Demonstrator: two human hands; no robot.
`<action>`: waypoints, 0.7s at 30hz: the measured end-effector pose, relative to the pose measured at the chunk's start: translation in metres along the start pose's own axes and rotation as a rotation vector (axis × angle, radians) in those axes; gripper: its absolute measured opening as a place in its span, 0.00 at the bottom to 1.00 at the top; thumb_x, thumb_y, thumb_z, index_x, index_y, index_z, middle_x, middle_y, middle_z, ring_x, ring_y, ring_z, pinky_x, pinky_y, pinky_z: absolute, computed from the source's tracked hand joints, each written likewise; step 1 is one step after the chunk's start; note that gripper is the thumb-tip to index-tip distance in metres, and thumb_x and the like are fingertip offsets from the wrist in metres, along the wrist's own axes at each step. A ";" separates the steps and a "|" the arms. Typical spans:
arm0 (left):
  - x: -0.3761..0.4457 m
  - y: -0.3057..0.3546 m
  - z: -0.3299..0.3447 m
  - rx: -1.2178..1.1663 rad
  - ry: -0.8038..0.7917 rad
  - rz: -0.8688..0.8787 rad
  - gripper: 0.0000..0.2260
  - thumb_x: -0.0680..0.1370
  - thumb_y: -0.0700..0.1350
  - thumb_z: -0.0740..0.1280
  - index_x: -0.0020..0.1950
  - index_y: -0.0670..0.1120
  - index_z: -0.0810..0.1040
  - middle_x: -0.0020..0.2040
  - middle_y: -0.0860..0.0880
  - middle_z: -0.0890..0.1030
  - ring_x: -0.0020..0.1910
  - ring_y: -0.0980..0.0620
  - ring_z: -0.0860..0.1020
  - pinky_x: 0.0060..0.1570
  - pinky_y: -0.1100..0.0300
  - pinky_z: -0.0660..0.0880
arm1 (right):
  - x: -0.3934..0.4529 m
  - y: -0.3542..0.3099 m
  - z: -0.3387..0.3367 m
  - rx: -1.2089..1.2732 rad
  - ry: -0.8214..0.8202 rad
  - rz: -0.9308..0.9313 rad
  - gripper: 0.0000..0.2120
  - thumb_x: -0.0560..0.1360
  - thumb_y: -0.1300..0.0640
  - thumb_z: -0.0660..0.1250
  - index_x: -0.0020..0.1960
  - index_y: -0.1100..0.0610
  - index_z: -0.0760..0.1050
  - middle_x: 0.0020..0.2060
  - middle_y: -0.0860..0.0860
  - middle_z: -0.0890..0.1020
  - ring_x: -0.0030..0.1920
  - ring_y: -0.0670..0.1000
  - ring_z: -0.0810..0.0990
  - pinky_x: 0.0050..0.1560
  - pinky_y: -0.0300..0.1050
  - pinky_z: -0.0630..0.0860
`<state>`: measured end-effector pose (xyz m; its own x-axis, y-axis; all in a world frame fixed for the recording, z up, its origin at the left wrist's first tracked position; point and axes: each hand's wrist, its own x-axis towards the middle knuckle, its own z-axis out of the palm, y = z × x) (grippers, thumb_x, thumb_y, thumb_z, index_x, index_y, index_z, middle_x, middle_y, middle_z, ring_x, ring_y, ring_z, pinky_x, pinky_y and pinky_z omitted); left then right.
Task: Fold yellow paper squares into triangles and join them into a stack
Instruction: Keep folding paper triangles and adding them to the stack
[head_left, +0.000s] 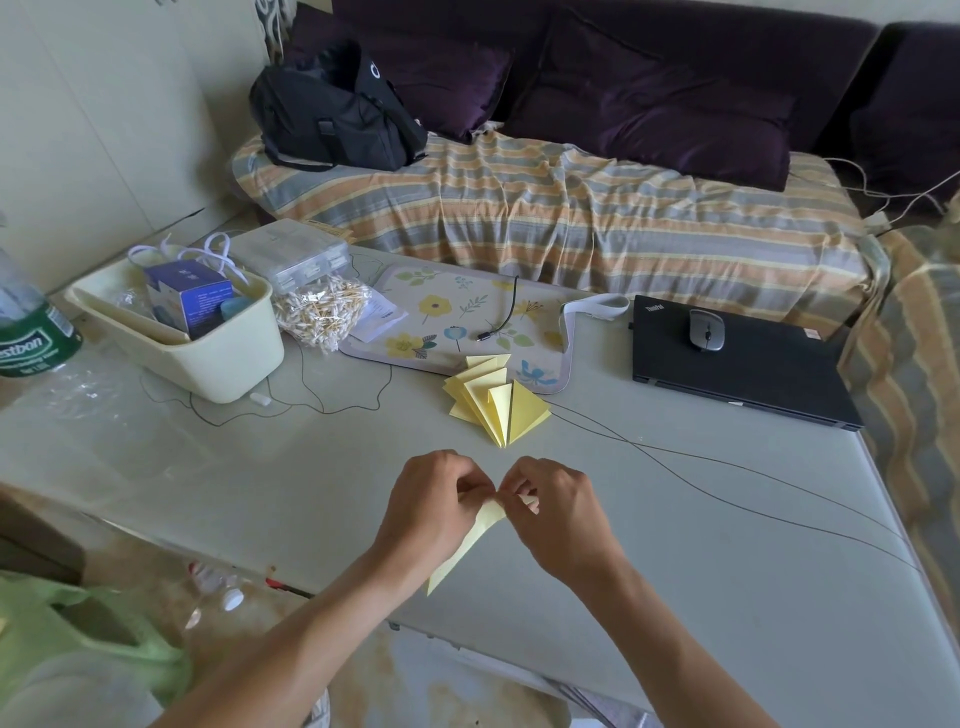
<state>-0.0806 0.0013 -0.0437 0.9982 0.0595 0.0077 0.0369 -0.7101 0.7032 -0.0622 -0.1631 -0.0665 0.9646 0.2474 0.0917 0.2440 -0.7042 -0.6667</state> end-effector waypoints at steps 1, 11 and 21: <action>0.000 0.000 0.000 -0.006 -0.004 0.000 0.02 0.75 0.47 0.75 0.43 0.51 0.87 0.37 0.60 0.83 0.38 0.65 0.80 0.36 0.73 0.72 | 0.000 0.000 0.000 -0.002 0.003 -0.006 0.02 0.77 0.55 0.70 0.45 0.51 0.79 0.40 0.44 0.81 0.41 0.48 0.81 0.42 0.51 0.81; 0.003 -0.007 -0.001 0.011 0.057 -0.065 0.05 0.75 0.42 0.76 0.41 0.52 0.86 0.35 0.60 0.81 0.35 0.68 0.78 0.34 0.74 0.69 | 0.006 0.004 -0.008 -0.038 0.085 0.044 0.05 0.76 0.58 0.69 0.41 0.51 0.78 0.37 0.46 0.80 0.39 0.50 0.79 0.39 0.53 0.79; 0.001 0.000 -0.001 0.101 0.013 0.030 0.02 0.75 0.44 0.75 0.44 0.50 0.88 0.40 0.55 0.86 0.40 0.56 0.82 0.39 0.63 0.75 | 0.001 -0.004 0.003 -0.004 0.031 -0.065 0.03 0.76 0.55 0.70 0.44 0.49 0.80 0.38 0.43 0.81 0.41 0.46 0.80 0.42 0.50 0.80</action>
<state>-0.0801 0.0018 -0.0426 0.9982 0.0463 0.0373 0.0127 -0.7788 0.6271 -0.0627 -0.1578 -0.0657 0.9492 0.2722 0.1577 0.3068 -0.6903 -0.6553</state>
